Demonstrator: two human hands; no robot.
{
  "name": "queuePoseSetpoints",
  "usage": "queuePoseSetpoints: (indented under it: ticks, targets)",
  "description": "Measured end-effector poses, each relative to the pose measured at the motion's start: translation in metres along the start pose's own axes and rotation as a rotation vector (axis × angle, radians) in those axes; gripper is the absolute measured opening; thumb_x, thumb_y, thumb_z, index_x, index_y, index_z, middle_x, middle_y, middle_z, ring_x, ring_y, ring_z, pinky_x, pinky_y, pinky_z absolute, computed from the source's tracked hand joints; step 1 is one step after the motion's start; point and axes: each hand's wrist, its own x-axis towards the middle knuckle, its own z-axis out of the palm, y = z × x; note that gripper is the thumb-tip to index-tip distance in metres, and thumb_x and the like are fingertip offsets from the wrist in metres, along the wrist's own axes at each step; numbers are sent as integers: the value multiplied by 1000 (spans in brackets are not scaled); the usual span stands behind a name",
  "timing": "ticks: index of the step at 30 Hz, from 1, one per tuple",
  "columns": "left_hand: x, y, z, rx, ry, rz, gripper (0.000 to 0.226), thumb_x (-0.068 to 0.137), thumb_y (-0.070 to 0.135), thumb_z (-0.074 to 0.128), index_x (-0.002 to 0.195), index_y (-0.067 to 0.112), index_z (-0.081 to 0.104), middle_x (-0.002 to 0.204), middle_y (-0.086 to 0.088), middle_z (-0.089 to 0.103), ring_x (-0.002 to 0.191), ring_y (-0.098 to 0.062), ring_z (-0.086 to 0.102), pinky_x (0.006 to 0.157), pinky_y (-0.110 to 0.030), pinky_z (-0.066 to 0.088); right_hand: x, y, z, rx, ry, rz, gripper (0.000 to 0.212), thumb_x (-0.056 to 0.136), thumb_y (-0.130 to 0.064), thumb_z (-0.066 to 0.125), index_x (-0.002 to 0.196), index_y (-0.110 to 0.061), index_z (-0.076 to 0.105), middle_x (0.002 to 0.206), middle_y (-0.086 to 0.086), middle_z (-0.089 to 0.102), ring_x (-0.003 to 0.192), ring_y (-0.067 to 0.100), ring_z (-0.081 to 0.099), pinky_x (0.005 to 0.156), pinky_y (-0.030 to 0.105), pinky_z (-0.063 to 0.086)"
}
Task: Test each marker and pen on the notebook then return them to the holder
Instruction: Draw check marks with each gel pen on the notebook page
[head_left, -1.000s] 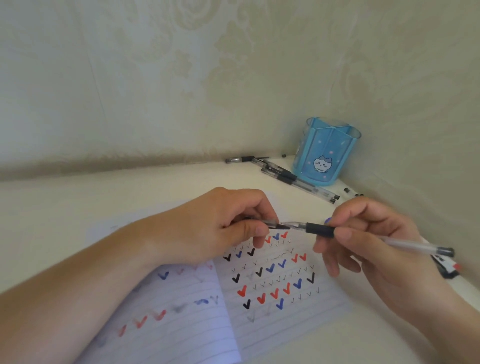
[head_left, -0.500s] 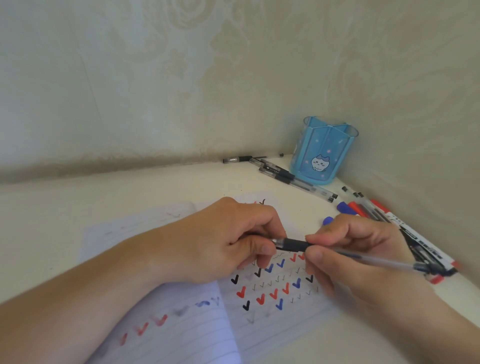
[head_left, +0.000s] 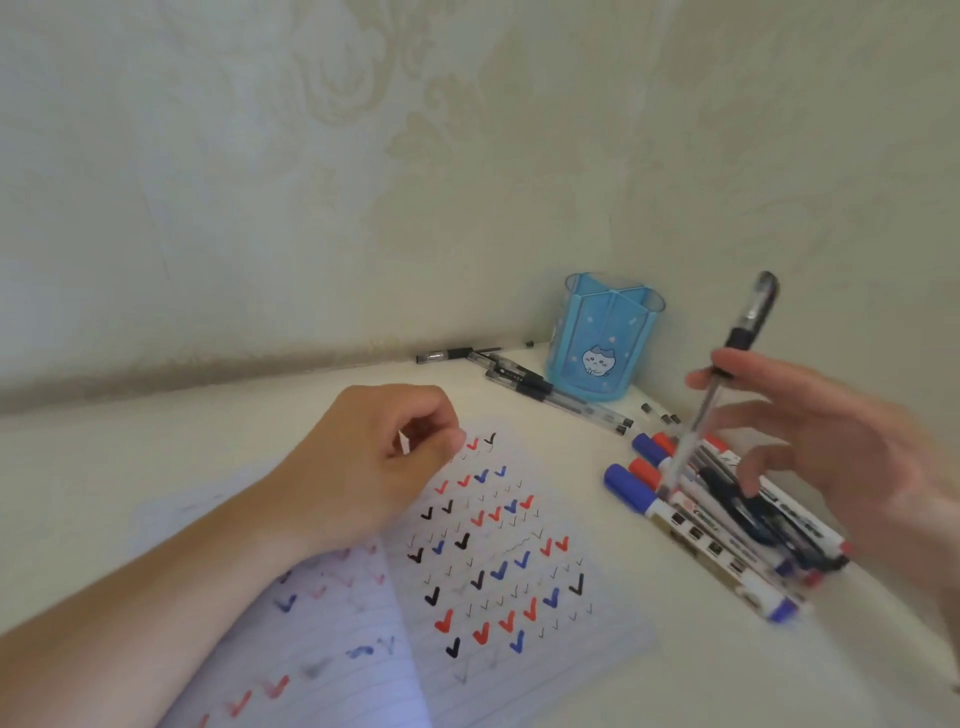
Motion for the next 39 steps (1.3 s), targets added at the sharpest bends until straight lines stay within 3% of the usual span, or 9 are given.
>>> queuePoseSetpoints:
  ticks: [2, 4, 9, 15, 19, 22, 27, 33, 39]
  targets:
    - [0, -3, 0, 16, 9, 5, 36, 93, 35, 58, 61, 20, 50, 61, 3, 52, 56, -7, 46, 54, -15, 36, 3, 7, 0, -170, 279, 71, 16, 90, -12, 63, 93, -25, 72, 87, 5, 72, 68, 25, 64, 51, 27, 46]
    - [1, -5, 1, 35, 41, 19, 50, 91, 50, 50, 59, 14, 36, 54, -1, 36, 50, -8, 34, 49, -18, 29, 3, 15, 0, -483, 404, 205, 8, 86, -19, 69, 83, -26, 67, 74, 2, 68, 55, 26, 57, 53, 27, 45]
    - [1, -4, 0, 15, 70, -34, 61, 88, 59, 51, 55, 13, 30, 46, 7, 27, 43, -11, 30, 46, -16, 26, 7, 18, 0, -948, 249, 487, 30, 85, -30, 70, 102, -40, 47, 85, -9, 64, 68, 15, 60, 55, 30, 42]
    - [-1, -7, 4, 98, 23, -51, 46, 87, 51, 56, 59, 16, 50, 50, 4, 45, 49, -11, 39, 50, -21, 32, 7, 32, -3, -1147, 210, 580, 15, 84, -30, 69, 93, -36, 59, 86, -15, 63, 74, 16, 58, 66, 31, 46]
    - [0, -4, 3, 88, 16, -94, 34, 86, 47, 63, 63, 21, 60, 58, 4, 58, 60, -13, 51, 57, -24, 42, 10, 28, 8, -1170, 337, 409, 14, 86, -30, 63, 100, -30, 66, 92, -10, 63, 71, 21, 60, 67, 38, 54]
    - [1, -2, 1, 78, -22, -149, 23, 84, 43, 68, 69, 26, 67, 64, 8, 63, 62, -6, 56, 63, -23, 45, 25, 30, 29, -1285, 257, 286, 15, 89, -33, 57, 97, -30, 70, 97, -7, 65, 79, 25, 63, 70, 38, 53]
    - [-2, -3, 0, 120, -72, -75, 20, 90, 18, 65, 86, 38, 65, 82, 25, 64, 77, 2, 58, 81, -21, 47, 69, 54, 54, -1502, -32, 441, 31, 95, -47, 46, 106, -26, 66, 108, -2, 63, 91, 23, 62, 71, 31, 48]
    - [-3, -2, 0, 211, -132, -6, 7, 92, 35, 60, 96, 41, 60, 89, 26, 58, 89, 5, 49, 78, -11, 34, 88, 58, 62, -1478, -41, 451, 26, 94, -49, 50, 104, -32, 66, 90, -3, 59, 77, 19, 54, 64, 26, 41]
    - [-3, -3, 0, 205, 62, 27, 43, 90, 48, 58, 130, 34, 50, 130, 25, 43, 121, 4, 36, 101, -10, 24, 72, 18, 70, -1454, 110, 137, 29, 94, -51, 47, 107, -35, 67, 100, -9, 63, 82, 21, 63, 58, 27, 37]
